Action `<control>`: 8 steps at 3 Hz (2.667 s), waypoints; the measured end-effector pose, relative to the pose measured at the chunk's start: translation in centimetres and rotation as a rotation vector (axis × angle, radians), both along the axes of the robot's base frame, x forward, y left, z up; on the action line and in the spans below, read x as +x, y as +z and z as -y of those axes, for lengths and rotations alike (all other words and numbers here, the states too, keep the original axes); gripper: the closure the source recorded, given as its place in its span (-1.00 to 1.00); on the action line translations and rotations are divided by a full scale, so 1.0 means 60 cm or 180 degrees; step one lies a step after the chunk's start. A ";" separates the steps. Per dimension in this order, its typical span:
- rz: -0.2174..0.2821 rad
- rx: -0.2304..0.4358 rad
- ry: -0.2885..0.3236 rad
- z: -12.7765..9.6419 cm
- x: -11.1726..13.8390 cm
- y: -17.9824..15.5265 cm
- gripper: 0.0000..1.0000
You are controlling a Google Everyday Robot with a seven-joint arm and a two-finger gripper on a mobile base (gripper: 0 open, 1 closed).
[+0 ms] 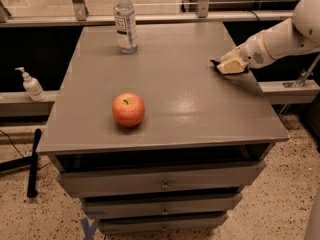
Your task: Move rxbar chocolate near apple
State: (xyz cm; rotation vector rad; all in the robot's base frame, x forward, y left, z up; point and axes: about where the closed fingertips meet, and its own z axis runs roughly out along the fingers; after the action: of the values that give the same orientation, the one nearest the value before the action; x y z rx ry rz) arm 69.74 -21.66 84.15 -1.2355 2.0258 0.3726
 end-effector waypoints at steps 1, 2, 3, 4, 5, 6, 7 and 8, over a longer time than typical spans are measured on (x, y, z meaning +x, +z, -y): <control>-0.0080 0.0037 0.0131 -0.025 -0.019 -0.005 1.00; -0.0084 0.0051 0.0175 -0.035 -0.022 -0.003 1.00; 0.0064 0.0065 0.0434 -0.078 -0.031 0.032 1.00; 0.0384 -0.0018 0.0815 -0.124 -0.047 0.091 1.00; 0.0698 -0.0093 0.1198 -0.160 -0.073 0.135 1.00; 0.0698 -0.0092 0.1198 -0.160 -0.073 0.135 1.00; 0.0735 -0.0089 0.1277 -0.171 -0.071 0.133 1.00; 0.0843 -0.0087 0.1459 -0.189 -0.066 0.134 1.00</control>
Offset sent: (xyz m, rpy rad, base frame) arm -0.0255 0.0559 0.0138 0.0467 0.0216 0.1450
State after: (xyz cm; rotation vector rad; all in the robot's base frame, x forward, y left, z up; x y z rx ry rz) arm 65.79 -10.30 92.16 -1.6720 1.5215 0.3725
